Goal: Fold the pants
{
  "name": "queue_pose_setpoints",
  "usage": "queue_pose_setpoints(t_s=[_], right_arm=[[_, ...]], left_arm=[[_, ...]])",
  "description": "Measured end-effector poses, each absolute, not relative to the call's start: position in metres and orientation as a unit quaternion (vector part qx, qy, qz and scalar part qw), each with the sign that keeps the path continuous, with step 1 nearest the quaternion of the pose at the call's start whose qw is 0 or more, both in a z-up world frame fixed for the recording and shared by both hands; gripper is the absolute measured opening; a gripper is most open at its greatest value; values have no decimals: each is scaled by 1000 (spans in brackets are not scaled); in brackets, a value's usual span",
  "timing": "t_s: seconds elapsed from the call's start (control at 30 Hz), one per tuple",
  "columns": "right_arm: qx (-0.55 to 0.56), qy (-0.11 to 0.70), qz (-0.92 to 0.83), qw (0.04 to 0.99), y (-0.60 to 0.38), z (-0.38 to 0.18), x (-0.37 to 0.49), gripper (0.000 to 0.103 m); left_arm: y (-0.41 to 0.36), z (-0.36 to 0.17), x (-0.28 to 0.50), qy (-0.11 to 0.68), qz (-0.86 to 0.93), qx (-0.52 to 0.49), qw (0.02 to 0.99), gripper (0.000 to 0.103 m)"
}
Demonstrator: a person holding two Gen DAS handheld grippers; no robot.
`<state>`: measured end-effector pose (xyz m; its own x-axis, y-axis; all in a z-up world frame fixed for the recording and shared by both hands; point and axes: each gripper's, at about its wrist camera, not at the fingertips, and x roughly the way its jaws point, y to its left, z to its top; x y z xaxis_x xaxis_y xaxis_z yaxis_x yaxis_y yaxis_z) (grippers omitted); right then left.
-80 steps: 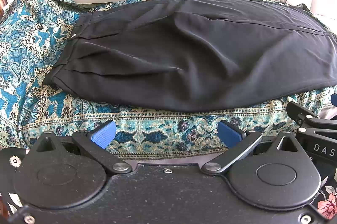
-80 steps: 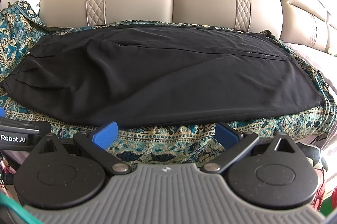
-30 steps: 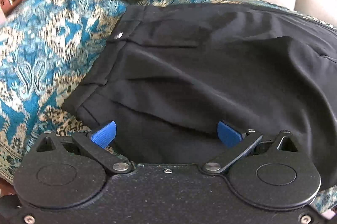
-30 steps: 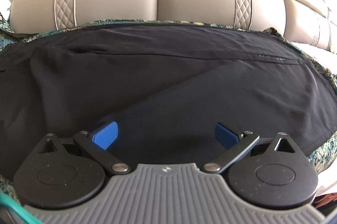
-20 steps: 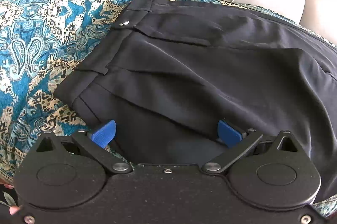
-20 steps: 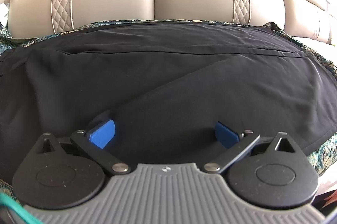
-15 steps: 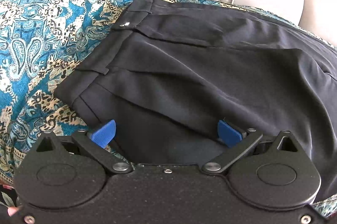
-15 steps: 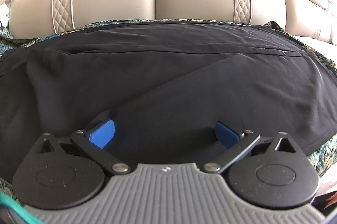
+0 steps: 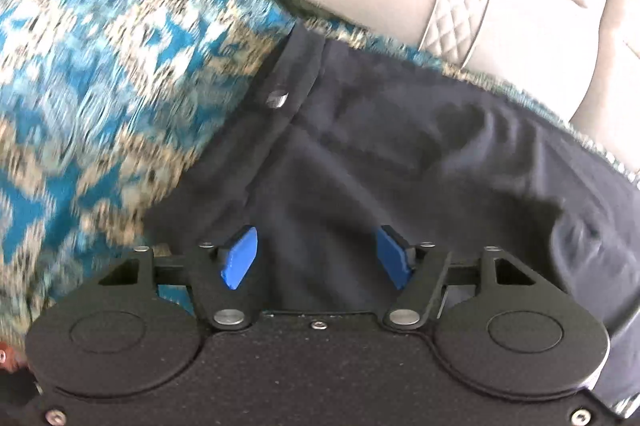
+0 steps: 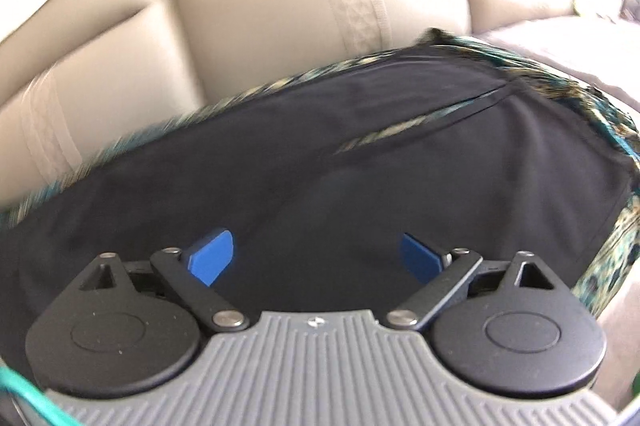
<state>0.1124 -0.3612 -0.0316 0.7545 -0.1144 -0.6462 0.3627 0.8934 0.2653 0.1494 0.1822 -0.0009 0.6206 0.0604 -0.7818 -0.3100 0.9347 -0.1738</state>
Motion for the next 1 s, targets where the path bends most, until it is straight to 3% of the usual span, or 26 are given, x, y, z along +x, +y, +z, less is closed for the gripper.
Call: queue_pose_setpoints(t_s=[0.17, 0.33, 0.6, 0.83, 1.0], right_arm=[[289, 334, -168, 881, -423, 0, 183, 92], [277, 348, -220, 868, -456, 9, 258, 92], [245, 369, -281, 851, -484, -30, 352, 90], [229, 400, -315, 830, -506, -67, 410, 92], [229, 402, -317, 828, -513, -79, 443, 96]], left_arm=[[193, 28, 223, 438, 102, -197, 871, 72], [203, 33, 309, 443, 147, -228, 855, 72], [199, -2, 415, 432, 220, -226, 845, 74], [203, -39, 459, 441, 283, -246, 816, 75], [193, -52, 468, 436, 296, -226, 819, 88]])
